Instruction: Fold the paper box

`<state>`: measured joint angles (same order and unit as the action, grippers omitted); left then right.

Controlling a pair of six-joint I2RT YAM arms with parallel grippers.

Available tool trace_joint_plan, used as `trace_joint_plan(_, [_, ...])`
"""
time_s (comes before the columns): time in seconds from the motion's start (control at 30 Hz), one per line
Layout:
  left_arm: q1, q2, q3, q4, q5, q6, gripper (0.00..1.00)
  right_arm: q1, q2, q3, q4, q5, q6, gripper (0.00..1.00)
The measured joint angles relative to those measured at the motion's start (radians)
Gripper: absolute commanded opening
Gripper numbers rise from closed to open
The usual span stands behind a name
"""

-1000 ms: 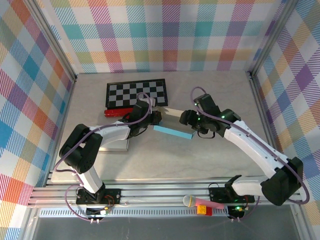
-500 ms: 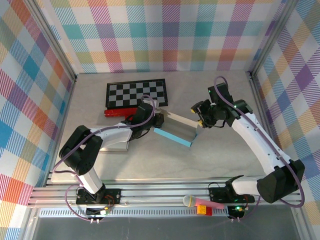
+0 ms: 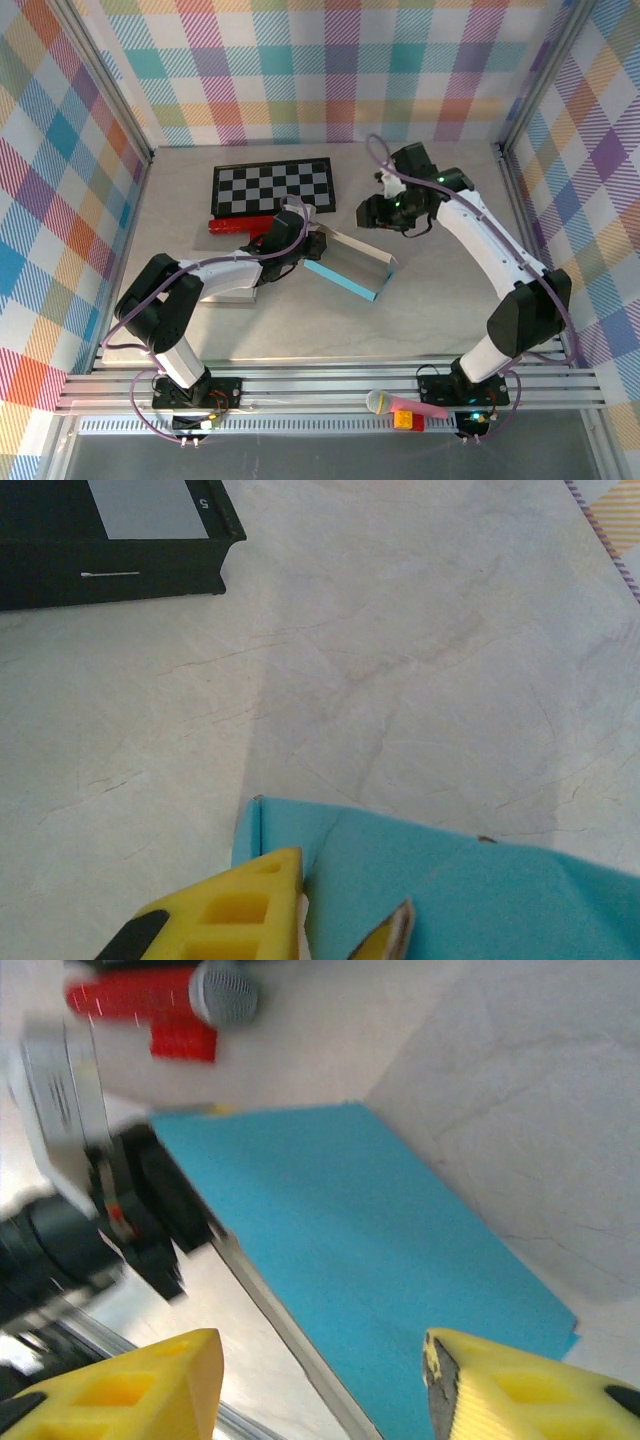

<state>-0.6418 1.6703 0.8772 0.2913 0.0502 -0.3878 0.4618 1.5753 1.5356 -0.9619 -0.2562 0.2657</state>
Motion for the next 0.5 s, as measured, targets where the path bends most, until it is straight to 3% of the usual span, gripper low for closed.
trace_joint_plan(0.23, [0.000,0.000,0.000,0.000,0.000,0.000,0.15,0.168,0.035,0.028,-0.106,0.169,-0.257,0.58])
trace_joint_plan(0.5, [0.000,0.000,0.000,-0.001,0.000,0.003,0.15,0.220,0.103,0.046,-0.135,0.367,-0.381,0.46])
